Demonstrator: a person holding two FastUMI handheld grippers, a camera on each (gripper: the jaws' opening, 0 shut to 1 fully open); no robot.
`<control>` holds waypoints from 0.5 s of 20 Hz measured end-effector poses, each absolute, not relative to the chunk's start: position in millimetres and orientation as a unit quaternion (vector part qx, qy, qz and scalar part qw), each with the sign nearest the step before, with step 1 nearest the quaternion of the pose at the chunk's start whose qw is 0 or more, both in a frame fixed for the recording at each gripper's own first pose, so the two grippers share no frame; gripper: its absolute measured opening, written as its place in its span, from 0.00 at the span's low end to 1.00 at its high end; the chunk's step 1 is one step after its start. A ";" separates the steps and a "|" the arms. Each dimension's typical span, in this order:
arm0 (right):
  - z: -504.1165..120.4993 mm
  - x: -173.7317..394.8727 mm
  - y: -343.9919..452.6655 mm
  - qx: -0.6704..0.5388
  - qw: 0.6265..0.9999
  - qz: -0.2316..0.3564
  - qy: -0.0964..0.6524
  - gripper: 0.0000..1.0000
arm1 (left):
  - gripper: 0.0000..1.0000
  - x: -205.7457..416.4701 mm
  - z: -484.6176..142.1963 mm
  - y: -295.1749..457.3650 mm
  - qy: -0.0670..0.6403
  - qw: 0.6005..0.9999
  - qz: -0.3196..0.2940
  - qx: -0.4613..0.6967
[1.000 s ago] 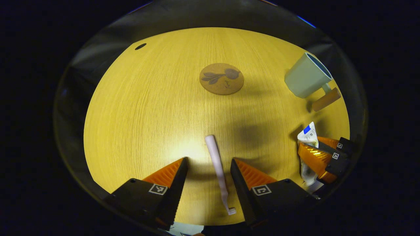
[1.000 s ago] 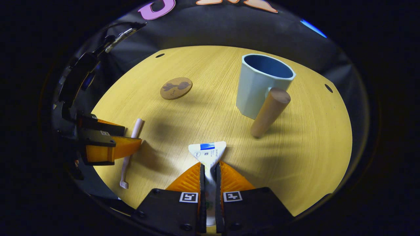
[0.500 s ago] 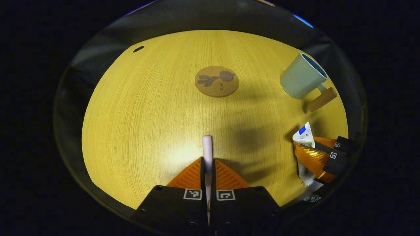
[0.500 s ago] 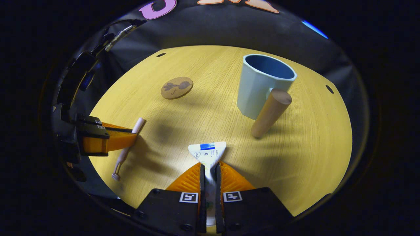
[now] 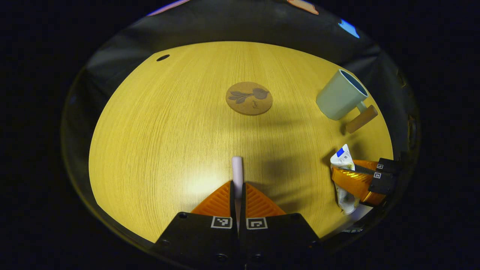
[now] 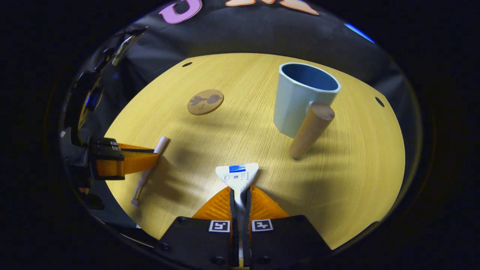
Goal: Put the toothbrush and toothpaste on the desktop into the cup, then pick up the cup and place it on the coaster on the desktop.
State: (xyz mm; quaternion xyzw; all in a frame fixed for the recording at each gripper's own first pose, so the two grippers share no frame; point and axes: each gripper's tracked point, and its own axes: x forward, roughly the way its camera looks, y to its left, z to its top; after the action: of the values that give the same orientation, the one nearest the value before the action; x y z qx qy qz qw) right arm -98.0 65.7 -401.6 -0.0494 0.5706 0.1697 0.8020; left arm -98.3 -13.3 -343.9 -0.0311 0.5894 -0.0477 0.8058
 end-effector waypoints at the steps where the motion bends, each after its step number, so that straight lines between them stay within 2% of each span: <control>1: -401.8 -98.9 64.5 -0.048 0.800 0.170 0.573 0.07 | 0.00 -95.9 -342.4 -13.9 0.585 0.809 -0.051 -0.032; 4: -390.8 -105.0 65.1 -0.023 0.800 0.174 0.574 0.07 | 0.00 -88.1 -337.5 -12.7 0.571 0.818 -0.057 -0.040; 10: -349.6 -93.1 62.9 0.045 0.823 0.174 0.539 0.06 | 0.00 -86.2 -349.9 -0.4 0.544 0.834 -0.068 -0.054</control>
State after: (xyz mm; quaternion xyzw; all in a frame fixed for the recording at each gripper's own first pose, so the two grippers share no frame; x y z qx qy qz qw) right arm -93.1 62.9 -349.6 0.0446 0.5386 0.1744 0.8231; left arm -86.2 -0.4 -349.9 -0.0541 0.5442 -0.0683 0.8344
